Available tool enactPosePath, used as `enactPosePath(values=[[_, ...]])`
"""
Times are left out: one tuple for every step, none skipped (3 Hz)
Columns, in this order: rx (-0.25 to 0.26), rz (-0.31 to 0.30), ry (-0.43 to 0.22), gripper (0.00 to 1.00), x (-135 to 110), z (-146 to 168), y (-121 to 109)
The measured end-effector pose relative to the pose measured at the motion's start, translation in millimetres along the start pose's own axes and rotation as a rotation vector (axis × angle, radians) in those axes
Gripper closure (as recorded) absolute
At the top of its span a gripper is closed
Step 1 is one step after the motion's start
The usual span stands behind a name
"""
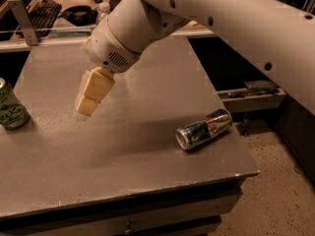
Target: Move green can near water bottle
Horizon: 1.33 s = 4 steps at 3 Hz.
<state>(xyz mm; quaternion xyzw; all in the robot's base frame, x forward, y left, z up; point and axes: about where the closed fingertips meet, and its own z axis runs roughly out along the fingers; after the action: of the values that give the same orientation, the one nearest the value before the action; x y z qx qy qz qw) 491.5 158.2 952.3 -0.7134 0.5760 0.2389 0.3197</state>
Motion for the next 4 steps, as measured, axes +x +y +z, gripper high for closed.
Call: enactPosePath(values=[[-0.018,-0.062,-0.098,0.0,-28.4,34.3,-12.2],[-0.031,-0.125,-0.248,0.0,-64.2,94.4,-37.2],[-0.045,-0.132,-0.344,0.0,-78.5,139.0,-51.6],[-0.073,-0.113,-0.412,0.0,-84.4,173.4,-53.4]])
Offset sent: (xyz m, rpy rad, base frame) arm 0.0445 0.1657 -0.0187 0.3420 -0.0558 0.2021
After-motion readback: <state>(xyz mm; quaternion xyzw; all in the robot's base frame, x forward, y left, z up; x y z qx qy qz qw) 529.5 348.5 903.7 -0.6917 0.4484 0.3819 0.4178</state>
